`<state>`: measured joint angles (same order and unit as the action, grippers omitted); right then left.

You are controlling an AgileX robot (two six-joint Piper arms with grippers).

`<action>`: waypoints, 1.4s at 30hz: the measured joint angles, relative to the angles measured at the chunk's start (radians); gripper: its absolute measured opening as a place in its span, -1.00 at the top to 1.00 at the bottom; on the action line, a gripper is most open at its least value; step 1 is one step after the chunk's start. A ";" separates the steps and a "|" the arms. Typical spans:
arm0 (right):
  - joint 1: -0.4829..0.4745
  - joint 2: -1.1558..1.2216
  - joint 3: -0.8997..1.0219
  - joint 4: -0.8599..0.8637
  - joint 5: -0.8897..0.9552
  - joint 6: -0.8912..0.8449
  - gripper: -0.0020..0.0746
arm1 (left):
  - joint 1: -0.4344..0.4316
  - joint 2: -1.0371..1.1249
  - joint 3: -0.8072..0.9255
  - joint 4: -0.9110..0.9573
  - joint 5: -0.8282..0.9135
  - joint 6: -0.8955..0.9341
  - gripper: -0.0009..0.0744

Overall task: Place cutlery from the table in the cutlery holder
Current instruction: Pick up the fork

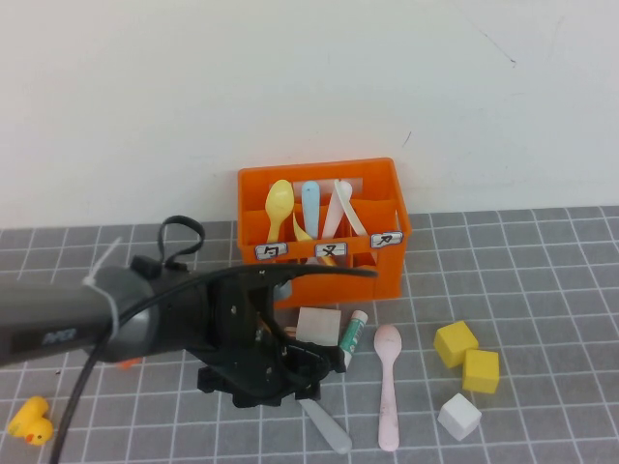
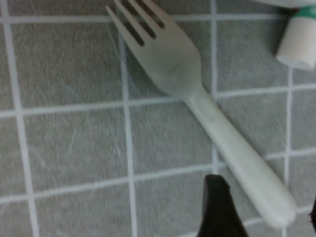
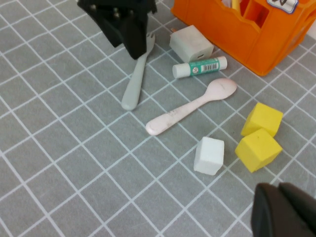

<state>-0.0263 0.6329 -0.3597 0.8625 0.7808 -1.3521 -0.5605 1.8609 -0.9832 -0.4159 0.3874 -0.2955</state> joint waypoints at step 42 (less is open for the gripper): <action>0.000 0.000 0.000 0.004 0.000 -0.020 0.95 | -0.019 0.247 -0.275 0.264 0.151 -0.332 -0.04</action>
<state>-0.0263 0.6329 -0.3597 0.8663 0.7808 -1.3721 -0.5794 2.1082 -1.2579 -0.1518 0.5387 -0.6273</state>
